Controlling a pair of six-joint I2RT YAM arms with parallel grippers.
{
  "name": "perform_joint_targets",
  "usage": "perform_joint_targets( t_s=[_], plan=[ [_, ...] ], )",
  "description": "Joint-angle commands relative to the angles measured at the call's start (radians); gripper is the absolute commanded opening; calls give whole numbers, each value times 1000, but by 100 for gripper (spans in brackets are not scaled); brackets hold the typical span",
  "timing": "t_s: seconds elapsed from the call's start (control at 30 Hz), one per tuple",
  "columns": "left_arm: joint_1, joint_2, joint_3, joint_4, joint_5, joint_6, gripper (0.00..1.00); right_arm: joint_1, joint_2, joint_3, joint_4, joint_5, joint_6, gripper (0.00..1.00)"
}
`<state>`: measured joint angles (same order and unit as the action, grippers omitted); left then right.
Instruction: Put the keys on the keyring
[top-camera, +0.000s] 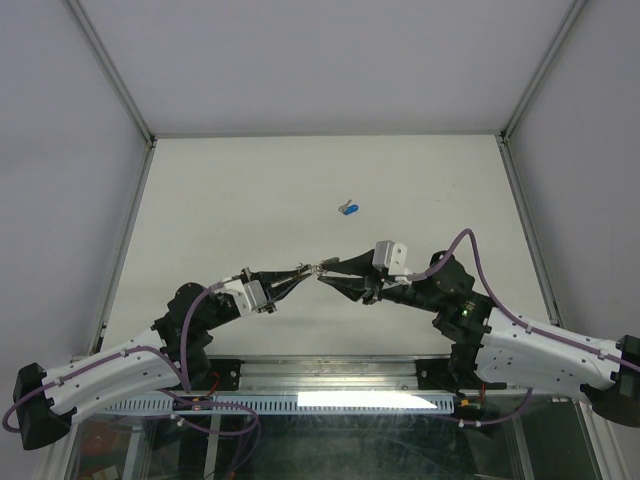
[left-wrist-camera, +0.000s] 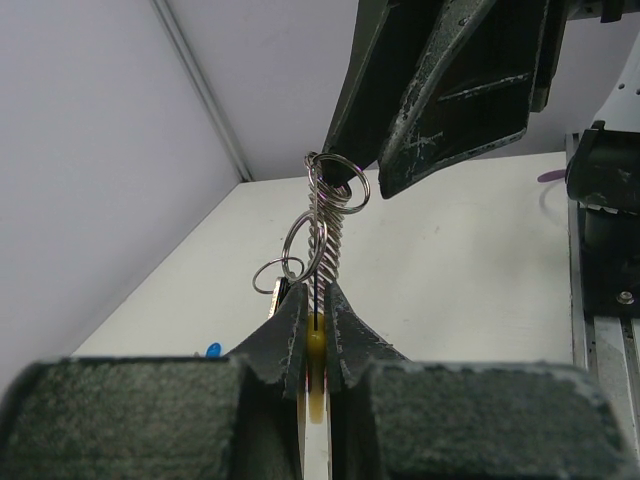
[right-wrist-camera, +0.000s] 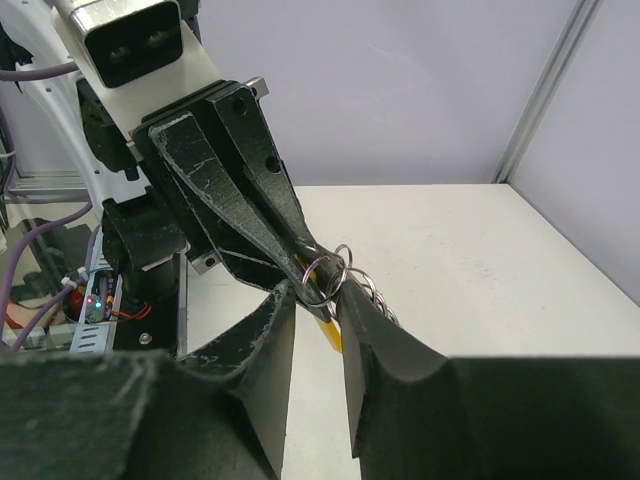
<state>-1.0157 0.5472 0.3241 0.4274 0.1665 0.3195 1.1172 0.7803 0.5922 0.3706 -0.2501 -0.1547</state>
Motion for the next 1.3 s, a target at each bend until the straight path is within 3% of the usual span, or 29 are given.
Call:
perform_joint_targets(
  t_s=[0.0,0.73,1.27],
  plan=[
    [-11,-5,56,44,27,16,0,3,7,14,61,1,15,25],
    [-11,7,72,-3,-34,28,0,4,23,30,58,18,61,3],
    [-10,40,100,-43,-61,43,0,3,45,21,73,3,99,7]
  ],
)
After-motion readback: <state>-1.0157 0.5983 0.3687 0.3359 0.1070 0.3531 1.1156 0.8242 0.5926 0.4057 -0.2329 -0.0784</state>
